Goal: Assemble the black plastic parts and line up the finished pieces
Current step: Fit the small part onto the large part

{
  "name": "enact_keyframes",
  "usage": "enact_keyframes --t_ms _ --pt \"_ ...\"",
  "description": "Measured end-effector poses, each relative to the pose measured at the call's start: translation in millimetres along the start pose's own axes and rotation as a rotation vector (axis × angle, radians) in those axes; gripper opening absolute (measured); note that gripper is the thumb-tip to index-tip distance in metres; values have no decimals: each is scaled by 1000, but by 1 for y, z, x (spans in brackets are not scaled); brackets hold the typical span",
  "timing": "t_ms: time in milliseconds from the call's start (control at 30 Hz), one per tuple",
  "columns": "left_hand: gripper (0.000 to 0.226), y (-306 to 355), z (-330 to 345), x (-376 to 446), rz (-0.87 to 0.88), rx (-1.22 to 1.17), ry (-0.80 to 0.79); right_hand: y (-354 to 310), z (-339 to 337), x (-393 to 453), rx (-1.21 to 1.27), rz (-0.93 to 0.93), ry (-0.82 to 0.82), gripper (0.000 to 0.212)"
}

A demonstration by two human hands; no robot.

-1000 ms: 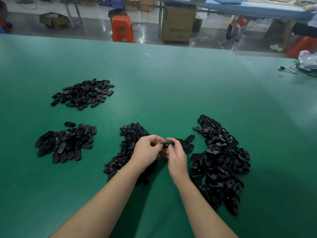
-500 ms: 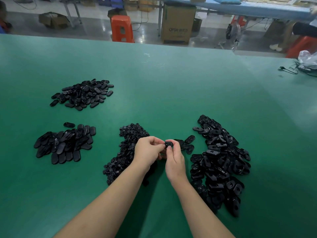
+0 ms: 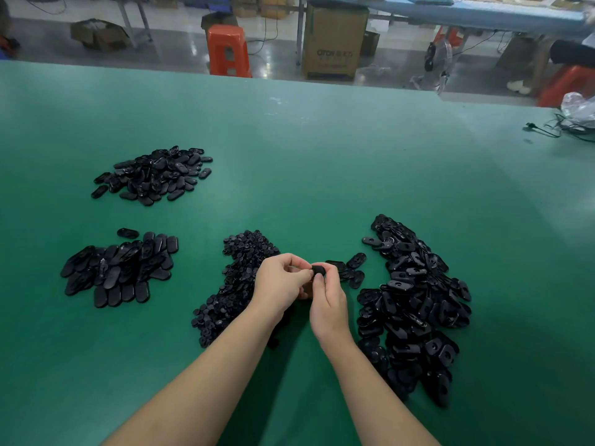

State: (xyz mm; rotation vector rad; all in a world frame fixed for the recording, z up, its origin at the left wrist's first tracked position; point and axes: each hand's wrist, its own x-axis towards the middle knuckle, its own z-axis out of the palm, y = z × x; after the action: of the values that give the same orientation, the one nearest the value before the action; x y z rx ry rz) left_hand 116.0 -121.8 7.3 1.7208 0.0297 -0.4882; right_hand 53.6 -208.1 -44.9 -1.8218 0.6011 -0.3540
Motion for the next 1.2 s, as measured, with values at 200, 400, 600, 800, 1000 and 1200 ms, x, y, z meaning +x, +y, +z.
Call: enact_keyframes --t_ms 200,400,600,800,1000,1200 --pt "9 3 -1 2 3 26 -27 -2 -1 0 8 6 -9 17" --pt "18 7 -8 8 67 294 -41 -2 -1 0 75 20 -24 18" --pt "17 8 -12 10 134 529 -67 -2 -1 -1 209 35 -25 20" --pt "11 3 -6 5 5 203 -136 -3 -2 0 250 25 -20 25" --pt "9 3 0 6 3 194 -109 0 -2 5 173 47 14 27" --pt "11 1 3 1 -10 140 -146 1 -1 5 163 49 35 26"
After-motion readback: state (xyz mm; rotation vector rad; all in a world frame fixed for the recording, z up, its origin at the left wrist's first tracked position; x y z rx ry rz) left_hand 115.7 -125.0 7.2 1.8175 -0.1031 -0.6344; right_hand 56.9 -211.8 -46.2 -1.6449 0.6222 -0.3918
